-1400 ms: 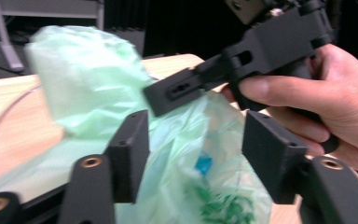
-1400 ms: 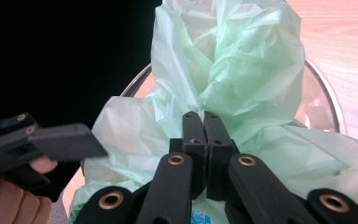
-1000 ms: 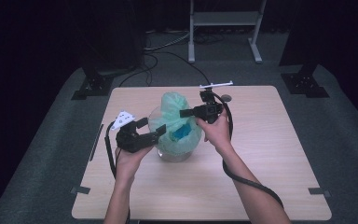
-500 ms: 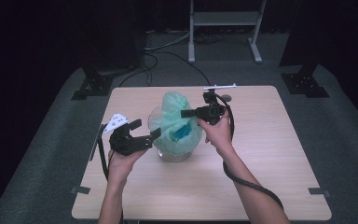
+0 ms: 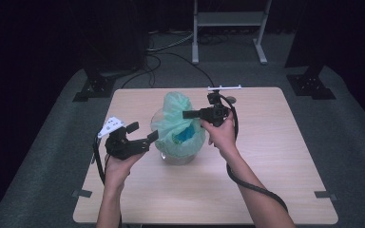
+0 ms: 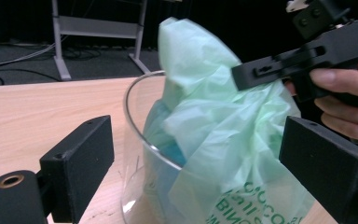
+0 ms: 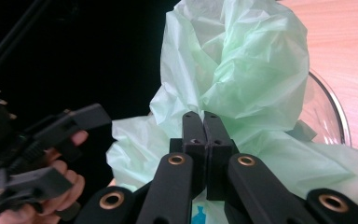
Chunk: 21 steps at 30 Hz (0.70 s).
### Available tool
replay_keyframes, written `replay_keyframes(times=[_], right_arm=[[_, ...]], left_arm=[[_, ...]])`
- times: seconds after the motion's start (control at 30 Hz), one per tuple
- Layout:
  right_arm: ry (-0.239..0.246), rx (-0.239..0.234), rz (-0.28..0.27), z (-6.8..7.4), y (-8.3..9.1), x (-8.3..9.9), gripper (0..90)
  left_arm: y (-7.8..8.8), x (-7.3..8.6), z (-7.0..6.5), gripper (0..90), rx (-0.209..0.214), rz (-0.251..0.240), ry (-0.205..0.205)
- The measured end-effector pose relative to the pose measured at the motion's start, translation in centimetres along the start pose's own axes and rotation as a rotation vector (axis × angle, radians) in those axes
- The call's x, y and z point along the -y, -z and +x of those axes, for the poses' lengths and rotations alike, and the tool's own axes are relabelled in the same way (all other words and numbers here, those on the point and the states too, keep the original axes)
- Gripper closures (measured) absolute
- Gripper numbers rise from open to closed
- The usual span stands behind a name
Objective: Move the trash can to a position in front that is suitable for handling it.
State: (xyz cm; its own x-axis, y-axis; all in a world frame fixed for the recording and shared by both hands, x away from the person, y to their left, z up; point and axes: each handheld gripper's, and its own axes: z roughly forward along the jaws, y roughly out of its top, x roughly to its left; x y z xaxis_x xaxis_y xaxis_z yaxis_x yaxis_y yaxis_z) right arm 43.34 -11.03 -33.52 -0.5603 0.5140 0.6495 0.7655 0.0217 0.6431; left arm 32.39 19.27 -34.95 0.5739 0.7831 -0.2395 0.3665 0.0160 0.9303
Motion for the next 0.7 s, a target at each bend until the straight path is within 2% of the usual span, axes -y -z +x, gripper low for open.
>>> replay_keyframes(times=[0.23,0.5,0.7], right_arm=[[0.025,-0.016,-0.018,1.3,1.2,-1.2,90.0],[0.034,-0.011,-0.020,2.3,2.3,-2.2,90.0],[0.037,-0.018,-0.036,2.8,3.0,-2.9,90.0]], left_arm=[[0.3,0.1,0.1,9.0,0.033,-0.009,0.024],[0.9,0.4,0.2,9.0,0.026,-0.017,0.040],[1.0,0.3,0.1,9.0,0.027,-0.018,0.037]])
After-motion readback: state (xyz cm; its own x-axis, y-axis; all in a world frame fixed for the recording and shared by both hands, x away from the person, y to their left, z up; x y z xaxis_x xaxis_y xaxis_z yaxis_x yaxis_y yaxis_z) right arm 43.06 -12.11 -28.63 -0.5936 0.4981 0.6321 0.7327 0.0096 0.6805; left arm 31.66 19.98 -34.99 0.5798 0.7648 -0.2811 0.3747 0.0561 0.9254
